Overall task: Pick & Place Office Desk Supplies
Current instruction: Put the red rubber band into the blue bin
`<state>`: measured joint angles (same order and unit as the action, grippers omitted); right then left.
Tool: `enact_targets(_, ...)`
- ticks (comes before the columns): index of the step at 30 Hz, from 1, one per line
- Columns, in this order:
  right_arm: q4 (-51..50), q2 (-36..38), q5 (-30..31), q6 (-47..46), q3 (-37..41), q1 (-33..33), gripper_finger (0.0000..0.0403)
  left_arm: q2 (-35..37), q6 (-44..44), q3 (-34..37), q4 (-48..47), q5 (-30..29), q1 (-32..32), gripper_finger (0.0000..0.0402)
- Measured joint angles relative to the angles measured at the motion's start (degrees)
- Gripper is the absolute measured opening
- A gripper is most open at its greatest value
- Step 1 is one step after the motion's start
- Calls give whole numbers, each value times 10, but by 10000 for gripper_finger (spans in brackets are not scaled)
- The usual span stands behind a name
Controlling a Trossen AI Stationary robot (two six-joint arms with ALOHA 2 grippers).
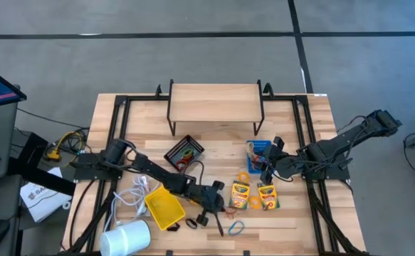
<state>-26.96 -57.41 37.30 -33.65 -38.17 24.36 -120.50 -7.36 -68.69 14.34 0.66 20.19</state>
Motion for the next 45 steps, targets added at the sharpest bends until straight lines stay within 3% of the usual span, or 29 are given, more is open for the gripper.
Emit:
enact_targets(9, 8, 0, 0, 0, 0, 0, 170, 19, -17, -1, 12, -51, 7, 1)
enact_targets(13, 9, 0, 0, -2, 0, 0, 170, 23, -29, -1, 14, -105, 7, 2)
enact_targets(27, 9, 0, 0, -9, 0, 1, 170, 167, -71, -3, -4, -137, 7, 2)
enact_targets(32, 28, 0, 0, -8, 0, 17, 170, 199, -85, -3, -60, -224, -9, 5)
enact_targets(45, 117, -19, 2, 37, 0, 40, 170, 201, -85, -3, -66, -229, -41, 4)
